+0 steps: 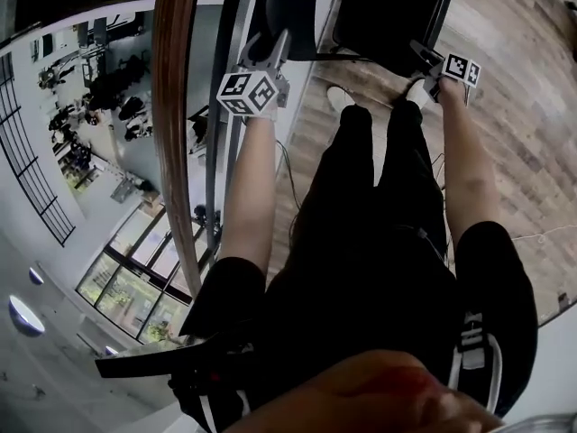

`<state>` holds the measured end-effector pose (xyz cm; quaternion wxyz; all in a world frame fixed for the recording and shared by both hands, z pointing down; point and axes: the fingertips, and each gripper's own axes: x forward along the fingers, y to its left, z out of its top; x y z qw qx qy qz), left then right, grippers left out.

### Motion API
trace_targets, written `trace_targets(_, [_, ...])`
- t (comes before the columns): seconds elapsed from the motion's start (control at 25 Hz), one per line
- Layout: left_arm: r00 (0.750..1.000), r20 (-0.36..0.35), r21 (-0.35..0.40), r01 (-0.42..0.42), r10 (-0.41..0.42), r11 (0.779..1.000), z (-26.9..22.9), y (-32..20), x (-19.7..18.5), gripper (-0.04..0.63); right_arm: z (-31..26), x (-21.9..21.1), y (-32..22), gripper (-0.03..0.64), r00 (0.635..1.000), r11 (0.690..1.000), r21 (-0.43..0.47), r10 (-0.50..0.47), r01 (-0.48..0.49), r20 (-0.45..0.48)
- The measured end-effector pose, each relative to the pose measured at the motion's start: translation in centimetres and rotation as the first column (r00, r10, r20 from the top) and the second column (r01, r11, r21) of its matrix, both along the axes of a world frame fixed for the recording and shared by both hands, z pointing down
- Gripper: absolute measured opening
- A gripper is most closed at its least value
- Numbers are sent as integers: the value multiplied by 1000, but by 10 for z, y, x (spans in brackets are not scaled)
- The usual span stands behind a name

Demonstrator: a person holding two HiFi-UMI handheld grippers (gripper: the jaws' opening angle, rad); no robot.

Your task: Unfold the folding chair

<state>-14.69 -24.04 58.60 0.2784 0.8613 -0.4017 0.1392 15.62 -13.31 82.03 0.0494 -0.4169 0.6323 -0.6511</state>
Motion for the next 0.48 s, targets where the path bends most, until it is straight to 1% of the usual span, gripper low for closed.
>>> trace_targets(0.08, [1000, -12, -3, 4, -4, 1000, 6, 0, -2, 123, 10, 10, 7, 170, 999, 1000, 17, -23, 23, 35])
trace_targets(0.2, [999, -36, -8, -11, 11, 1000, 12, 1, -2, 121, 25, 29, 19, 170, 997, 998, 25, -56, 55, 52])
trace_targets(0.24, [999, -42, -9, -15, 15, 1000, 11, -1, -4, 123, 25, 31, 20, 170, 995, 998, 39, -59, 56, 74])
trace_targets(0.32, [999, -47, -18, -10, 9, 1000, 8, -3, -11, 123, 15, 24, 16, 170, 980, 993, 110, -56, 35, 192])
trace_targets(0.36, [999, -49, -25, -2, 1, 1000, 7, -4, -13, 121, 14, 23, 16, 170, 970, 991, 133, -56, 25, 235])
trace_targets(0.48, [998, -63, -45, 5, -8, 999, 11, -7, -11, 123, 30, 42, 26, 170, 966, 992, 123, -53, 22, 253])
